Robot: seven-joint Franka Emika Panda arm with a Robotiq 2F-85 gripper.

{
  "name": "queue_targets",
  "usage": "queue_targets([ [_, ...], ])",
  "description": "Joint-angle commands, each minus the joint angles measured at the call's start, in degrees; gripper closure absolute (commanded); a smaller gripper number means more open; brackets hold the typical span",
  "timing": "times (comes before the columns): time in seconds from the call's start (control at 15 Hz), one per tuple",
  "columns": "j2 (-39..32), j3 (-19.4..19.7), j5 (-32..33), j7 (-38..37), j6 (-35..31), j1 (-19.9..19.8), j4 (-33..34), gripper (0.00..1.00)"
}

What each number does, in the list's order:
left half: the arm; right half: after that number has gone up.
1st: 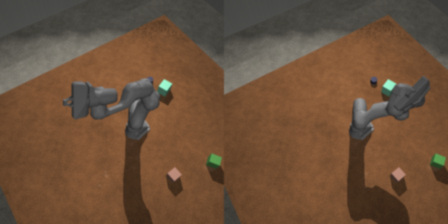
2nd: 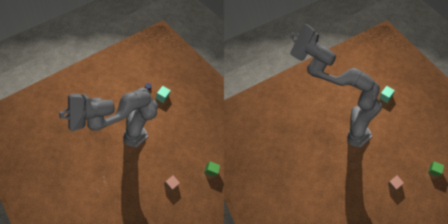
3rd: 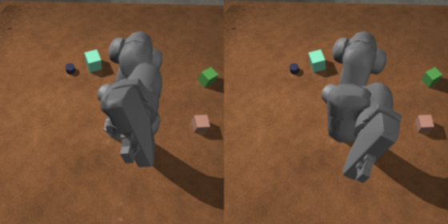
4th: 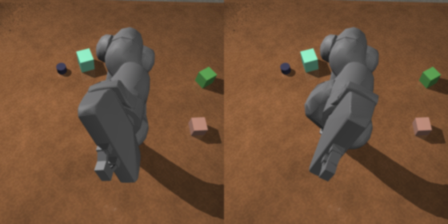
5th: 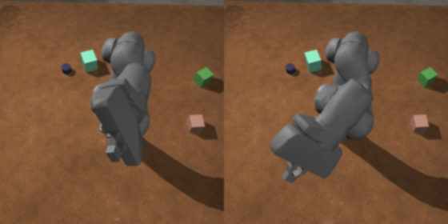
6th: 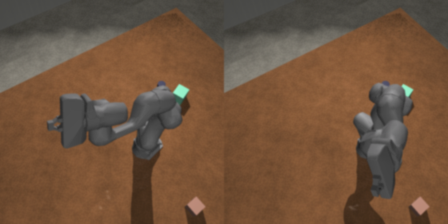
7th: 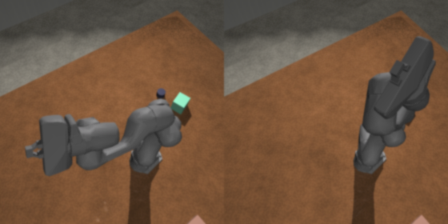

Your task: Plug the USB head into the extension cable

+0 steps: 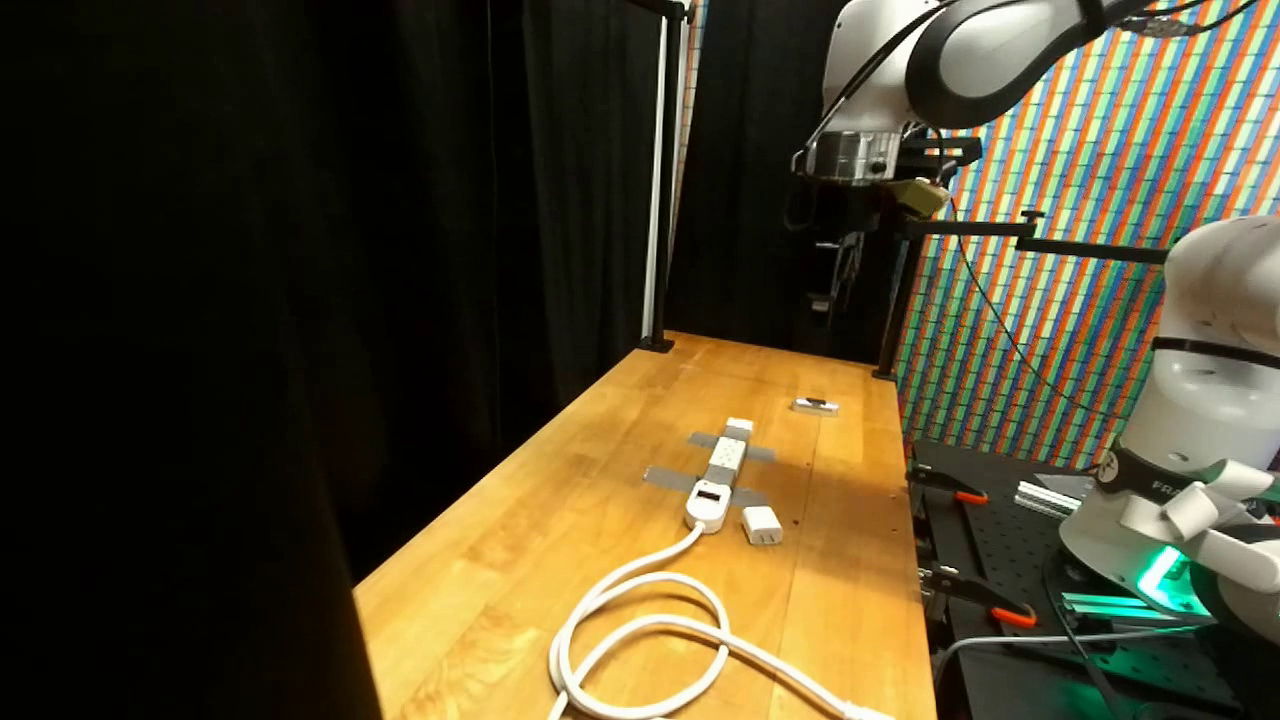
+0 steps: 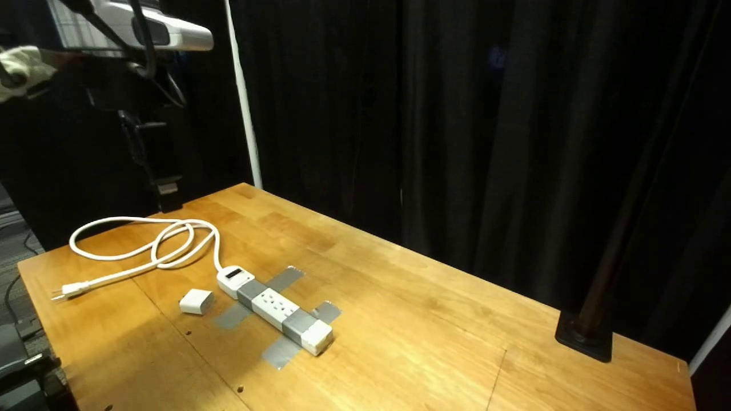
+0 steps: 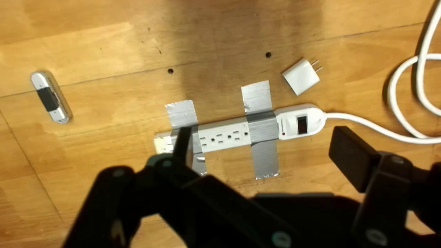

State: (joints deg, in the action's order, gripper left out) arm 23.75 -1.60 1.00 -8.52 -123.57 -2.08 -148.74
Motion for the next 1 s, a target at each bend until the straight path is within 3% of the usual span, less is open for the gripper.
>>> queue_targets([
  [0.0, -8.4, 0.6, -4.7, 1.4, -10.7, 2.2, -0.1, 0.00],
  [0.53, -29.7, -1.2, -19.8, 3.0, -17.3, 5.6, 3.4, 0.00],
  [0.93, -37.6, -1.8, -16.6, -10.3, -28.3, 7.9, 3.5, 0.00],
])
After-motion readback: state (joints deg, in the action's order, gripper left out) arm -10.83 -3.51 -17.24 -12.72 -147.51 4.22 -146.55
